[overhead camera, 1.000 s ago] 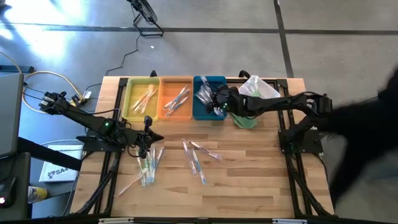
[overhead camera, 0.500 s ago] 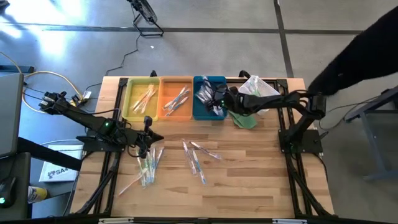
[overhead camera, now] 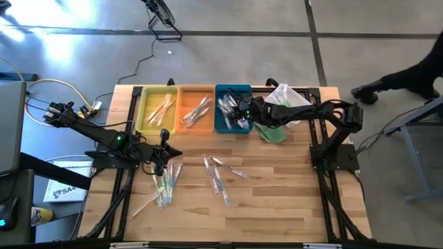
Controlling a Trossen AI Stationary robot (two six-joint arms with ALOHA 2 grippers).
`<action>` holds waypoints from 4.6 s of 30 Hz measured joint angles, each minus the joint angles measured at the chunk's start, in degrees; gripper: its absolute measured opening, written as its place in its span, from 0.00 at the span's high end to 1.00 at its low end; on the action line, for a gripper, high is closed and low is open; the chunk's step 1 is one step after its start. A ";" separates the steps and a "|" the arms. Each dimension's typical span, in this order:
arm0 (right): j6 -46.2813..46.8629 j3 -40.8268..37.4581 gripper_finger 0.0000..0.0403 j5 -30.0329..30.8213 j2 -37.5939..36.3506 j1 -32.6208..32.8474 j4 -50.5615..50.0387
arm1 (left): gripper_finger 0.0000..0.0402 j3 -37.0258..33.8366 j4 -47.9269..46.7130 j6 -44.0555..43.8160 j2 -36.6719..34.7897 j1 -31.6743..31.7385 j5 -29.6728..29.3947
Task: Pick & Place Toothbrushes
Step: Put the blue toothbrush into the orange bin
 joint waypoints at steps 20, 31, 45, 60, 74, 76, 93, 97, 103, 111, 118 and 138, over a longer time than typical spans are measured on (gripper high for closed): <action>-11.99 0.00 0.87 -27.48 -8.26 4.48 -2.61 | 0.99 0.00 1.10 -1.55 0.00 0.02 0.00; -25.33 0.00 0.99 -31.98 -8.26 7.65 -10.32 | 0.99 0.00 2.99 -14.81 -0.02 0.00 0.13; -18.00 0.00 0.99 -20.25 -8.26 19.04 -10.00 | 0.99 0.01 3.52 -14.69 -0.02 0.02 -5.32; -7.01 6.85 0.99 -1.96 -8.22 28.57 -12.51 | 0.99 0.01 2.91 -11.58 -0.02 0.02 -5.39; 7.05 20.98 1.00 -1.98 1.23 30.60 -30.86 | 0.99 0.02 2.18 -8.59 0.00 0.02 -5.51; 8.06 24.37 1.00 -3.52 4.42 30.85 -33.82 | 0.99 0.02 1.47 -8.57 0.00 0.02 -5.51; 20.93 41.79 1.00 -21.63 21.70 31.78 -50.37 | 0.99 0.02 -1.56 -8.61 0.00 0.02 -5.40; 20.91 41.77 1.00 -21.51 21.66 31.78 -50.21 | 0.99 0.02 -2.04 -8.61 0.00 0.02 -5.31; 18.21 41.75 1.00 -25.57 21.64 31.78 -51.25 | 0.99 0.02 -2.00 -8.61 0.00 0.02 -5.31; 20.34 41.72 0.85 -23.93 21.64 32.32 -51.92 | 0.99 0.02 -2.00 -8.61 0.00 0.00 -5.30; 25.84 41.63 0.63 -27.07 24.18 33.29 -50.11 | 0.99 0.02 -2.12 -8.61 0.00 0.02 -5.29; 28.83 41.59 0.59 -27.31 30.96 36.34 -48.67 | 0.99 0.02 -3.08 -8.63 -0.04 0.00 -5.31</action>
